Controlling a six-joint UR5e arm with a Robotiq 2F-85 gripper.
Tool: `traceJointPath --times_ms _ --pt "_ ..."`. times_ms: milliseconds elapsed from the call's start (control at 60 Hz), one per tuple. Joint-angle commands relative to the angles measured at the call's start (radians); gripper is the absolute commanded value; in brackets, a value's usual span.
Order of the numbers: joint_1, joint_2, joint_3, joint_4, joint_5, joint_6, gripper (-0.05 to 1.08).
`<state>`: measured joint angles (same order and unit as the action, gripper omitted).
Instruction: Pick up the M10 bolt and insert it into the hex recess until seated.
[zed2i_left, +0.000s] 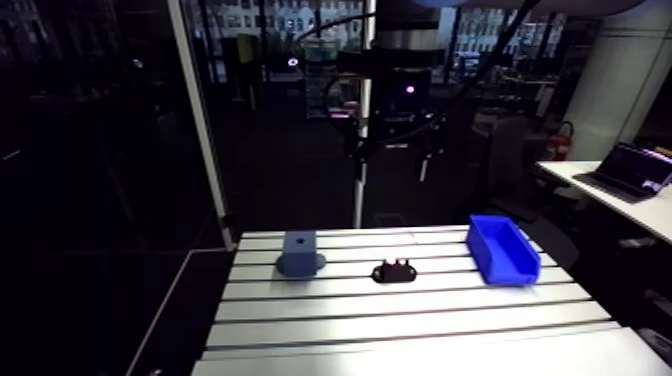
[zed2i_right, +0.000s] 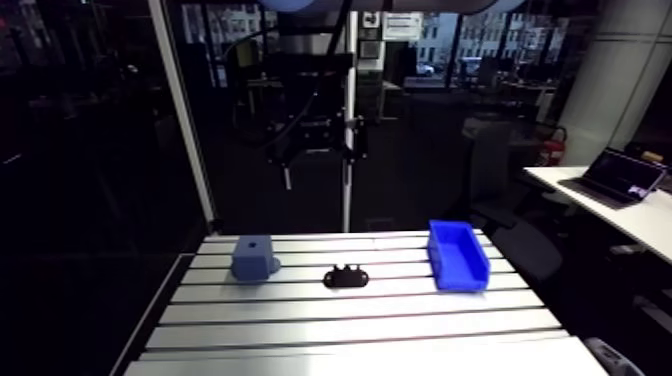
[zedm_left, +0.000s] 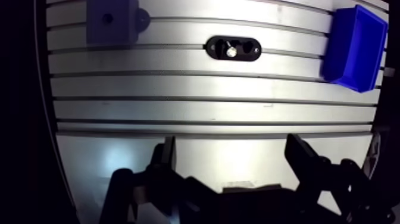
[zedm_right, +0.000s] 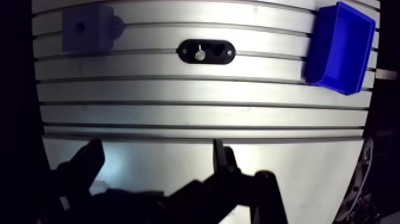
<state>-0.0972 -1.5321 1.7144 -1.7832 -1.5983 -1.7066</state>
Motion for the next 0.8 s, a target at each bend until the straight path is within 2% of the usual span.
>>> traceJointPath --times_ms 17,200,500,567,683,800 --pt "-0.043 0.029 0.064 -0.124 0.002 -0.024 0.01" --pt "-0.075 0.053 0.112 -0.211 0.005 -0.081 0.01" --pt "-0.087 0.11 0.178 -0.35 0.011 -0.117 0.02" --pt "-0.087 0.115 0.189 -0.379 0.021 -0.132 0.02" --pt "-0.093 0.117 0.208 -0.419 0.049 -0.139 0.02" --pt "-0.099 0.127 0.223 -0.45 0.054 -0.144 0.02"
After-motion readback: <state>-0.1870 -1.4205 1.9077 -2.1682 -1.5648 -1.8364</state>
